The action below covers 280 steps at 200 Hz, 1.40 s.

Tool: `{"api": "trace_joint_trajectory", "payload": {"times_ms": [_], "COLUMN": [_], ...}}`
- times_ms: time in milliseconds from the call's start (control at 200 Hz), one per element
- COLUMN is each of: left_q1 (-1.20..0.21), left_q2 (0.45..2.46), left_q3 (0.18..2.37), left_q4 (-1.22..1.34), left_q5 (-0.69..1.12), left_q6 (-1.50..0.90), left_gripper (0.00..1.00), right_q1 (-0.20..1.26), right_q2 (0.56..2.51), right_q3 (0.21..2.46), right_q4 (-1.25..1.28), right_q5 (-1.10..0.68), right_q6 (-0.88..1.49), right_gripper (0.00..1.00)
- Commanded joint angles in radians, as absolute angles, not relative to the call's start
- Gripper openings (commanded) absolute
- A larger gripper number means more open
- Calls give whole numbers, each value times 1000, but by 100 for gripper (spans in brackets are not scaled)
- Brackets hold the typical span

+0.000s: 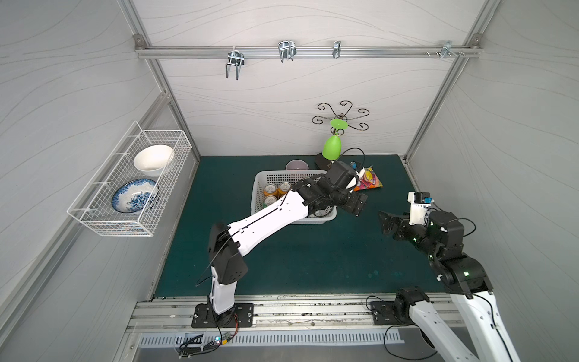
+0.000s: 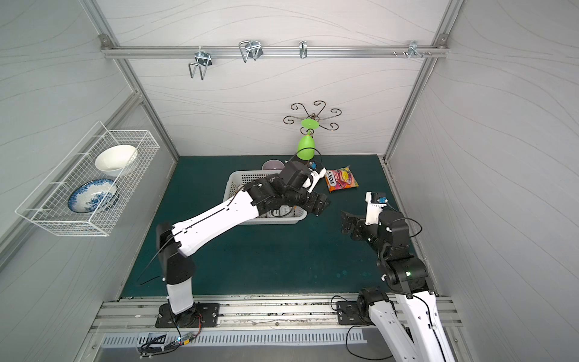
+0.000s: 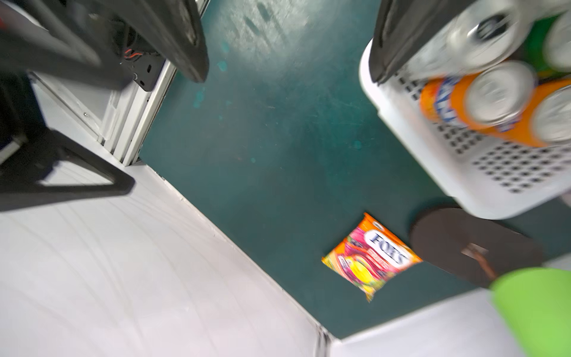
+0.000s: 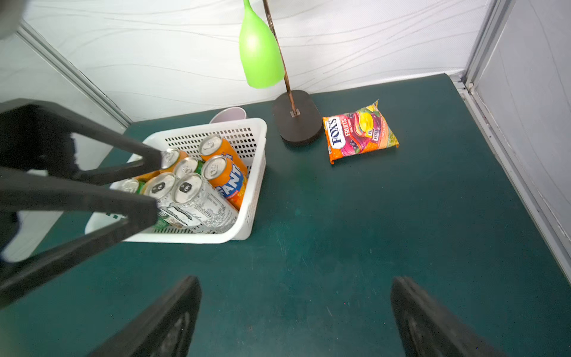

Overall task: Take out the drinks from the basket
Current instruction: Move the basket to the center of the board.

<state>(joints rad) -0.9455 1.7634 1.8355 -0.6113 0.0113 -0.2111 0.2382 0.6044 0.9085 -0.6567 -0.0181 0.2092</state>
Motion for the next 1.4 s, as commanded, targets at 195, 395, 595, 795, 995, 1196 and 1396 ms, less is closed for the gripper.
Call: {"api": "trace_joint_trajectory", "payload": {"times_ms": [195, 395, 595, 795, 995, 1196, 1396], "left_q1": [-821, -629, -364, -189, -130, -127, -127], "left_q2": [1438, 1250, 1084, 945, 899, 874, 870], "left_q3": [1581, 1439, 1260, 1066, 957, 891, 893], "left_q4": [-593, -642, -695, -667, -658, -636, -640], "left_q5": [-91, -72, -12, 1, -58, -54, -59], "left_q6": [-173, -189, -220, -264, -330, -375, -368], "left_gripper": [95, 98, 99, 99, 98, 98, 98], "right_q1": [249, 341, 505, 599, 651, 692, 709], "right_q2": [804, 994, 1185, 1363, 1484, 1590, 1693], "right_q3": [1099, 1252, 1395, 1500, 1543, 1567, 1599], "right_q4": [-728, -808, -829, -835, -820, -824, -819], "right_q5": [-180, -113, 7, 17, 0, -1, 4], "right_q6": [138, 64, -12, -65, -115, -158, -158], "right_gripper": [99, 99, 99, 99, 99, 98, 98]}}
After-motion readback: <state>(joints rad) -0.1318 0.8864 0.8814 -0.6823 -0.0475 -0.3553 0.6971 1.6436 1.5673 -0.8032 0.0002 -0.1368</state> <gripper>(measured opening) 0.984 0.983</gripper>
